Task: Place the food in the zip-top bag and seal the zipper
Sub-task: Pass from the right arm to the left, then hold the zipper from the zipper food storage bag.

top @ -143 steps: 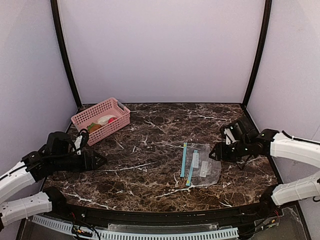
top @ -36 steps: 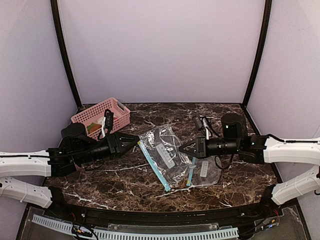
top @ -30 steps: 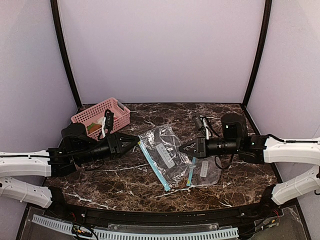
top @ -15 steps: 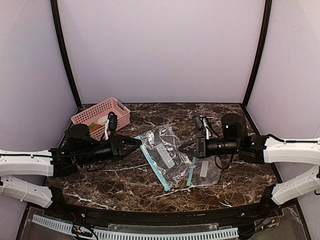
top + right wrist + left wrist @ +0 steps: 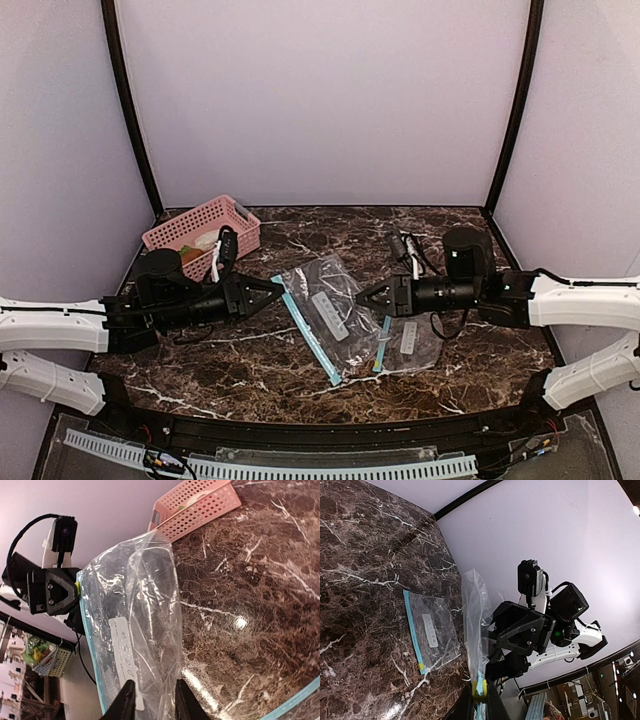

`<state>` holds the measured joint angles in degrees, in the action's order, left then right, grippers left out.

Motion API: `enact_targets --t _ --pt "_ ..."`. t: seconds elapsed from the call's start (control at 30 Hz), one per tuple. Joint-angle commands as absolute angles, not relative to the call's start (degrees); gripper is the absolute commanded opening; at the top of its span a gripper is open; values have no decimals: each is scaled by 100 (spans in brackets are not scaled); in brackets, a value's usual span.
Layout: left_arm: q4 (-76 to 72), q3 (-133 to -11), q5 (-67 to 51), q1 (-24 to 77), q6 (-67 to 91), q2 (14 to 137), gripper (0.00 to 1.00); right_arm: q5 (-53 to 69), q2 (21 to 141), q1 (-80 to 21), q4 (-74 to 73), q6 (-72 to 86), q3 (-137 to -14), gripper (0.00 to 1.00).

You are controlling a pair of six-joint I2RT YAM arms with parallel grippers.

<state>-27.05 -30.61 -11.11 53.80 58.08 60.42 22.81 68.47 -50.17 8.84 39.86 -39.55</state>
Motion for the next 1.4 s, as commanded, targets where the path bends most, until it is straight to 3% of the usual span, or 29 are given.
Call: enact_targets --t 0.0,0.1,0.17,0.3,0.5,0.93,1.37 --pt "-2460 -3067 -1257 5406 5477 5892 1 2056 6586 -5072 563 3917 -4115 45" --pt "-1806 -3168 -1421 5412 4998 5815 1 1825 6353 -5071 -42 3710 -4259 64" --pt "-1350 -3261 -1596 5413 4638 5788 1 1637 6208 -5078 -511 3538 -4413 71" --pt "-886 -3331 -2097 5406 4068 5778 1 1536 5970 -5088 -1128 3188 -4718 76" --pt "-1068 -3440 -3201 5533 3583 5974 1 2241 6016 -5234 -1107 2928 -4970 75" --pt "-1269 -4130 -4076 6078 3261 6809 1 2874 7354 -6475 -878 2715 -5743 51" --pt "-1561 -4298 -4091 6260 3313 7147 1 3267 7653 -6736 -273 2995 -5573 22"
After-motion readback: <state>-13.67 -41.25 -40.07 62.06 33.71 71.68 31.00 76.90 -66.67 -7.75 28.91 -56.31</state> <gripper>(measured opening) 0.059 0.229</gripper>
